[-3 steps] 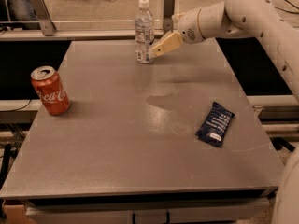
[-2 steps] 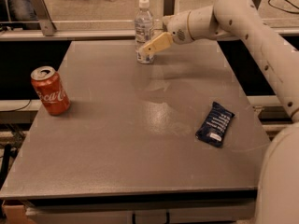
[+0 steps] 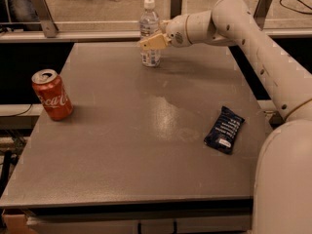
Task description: Pick blue plastic bottle
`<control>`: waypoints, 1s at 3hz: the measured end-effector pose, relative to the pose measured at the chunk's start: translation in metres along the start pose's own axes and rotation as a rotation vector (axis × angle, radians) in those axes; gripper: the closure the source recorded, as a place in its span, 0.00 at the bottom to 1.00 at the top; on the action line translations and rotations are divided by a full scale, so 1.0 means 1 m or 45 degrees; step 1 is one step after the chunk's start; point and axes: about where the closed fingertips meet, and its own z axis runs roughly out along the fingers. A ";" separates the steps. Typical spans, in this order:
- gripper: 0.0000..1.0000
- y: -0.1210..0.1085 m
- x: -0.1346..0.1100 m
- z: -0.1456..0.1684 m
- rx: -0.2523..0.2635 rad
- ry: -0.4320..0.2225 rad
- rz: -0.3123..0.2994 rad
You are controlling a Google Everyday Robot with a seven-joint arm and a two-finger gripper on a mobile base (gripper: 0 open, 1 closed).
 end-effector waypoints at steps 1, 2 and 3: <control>0.64 0.002 -0.002 -0.005 -0.016 -0.038 0.012; 0.87 0.018 -0.021 -0.025 -0.084 -0.101 -0.009; 1.00 0.054 -0.051 -0.053 -0.216 -0.189 -0.040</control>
Offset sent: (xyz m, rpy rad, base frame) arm -0.0604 -0.0183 0.0582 0.1176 -0.0349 0.1570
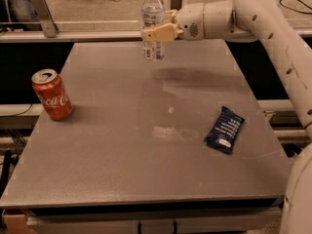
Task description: Pick blue plastic bottle
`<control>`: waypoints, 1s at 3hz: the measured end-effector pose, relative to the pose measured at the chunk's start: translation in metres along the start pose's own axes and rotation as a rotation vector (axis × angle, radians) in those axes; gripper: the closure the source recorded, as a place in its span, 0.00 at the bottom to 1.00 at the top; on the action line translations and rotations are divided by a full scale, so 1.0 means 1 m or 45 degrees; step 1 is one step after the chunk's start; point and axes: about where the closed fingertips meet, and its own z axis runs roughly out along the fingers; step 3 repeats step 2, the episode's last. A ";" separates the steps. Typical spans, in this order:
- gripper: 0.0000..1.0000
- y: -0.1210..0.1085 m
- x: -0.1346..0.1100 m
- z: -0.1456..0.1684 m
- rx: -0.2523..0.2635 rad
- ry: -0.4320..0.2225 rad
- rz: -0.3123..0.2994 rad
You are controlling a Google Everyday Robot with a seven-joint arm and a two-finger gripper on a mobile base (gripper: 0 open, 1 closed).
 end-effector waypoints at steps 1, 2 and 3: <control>1.00 0.039 -0.034 -0.022 -0.130 -0.121 0.038; 1.00 0.043 -0.037 -0.021 -0.146 -0.134 0.041; 1.00 0.043 -0.037 -0.021 -0.146 -0.134 0.041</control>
Offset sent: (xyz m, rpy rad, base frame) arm -0.0414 -0.0023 0.0309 0.0874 0.0231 0.0941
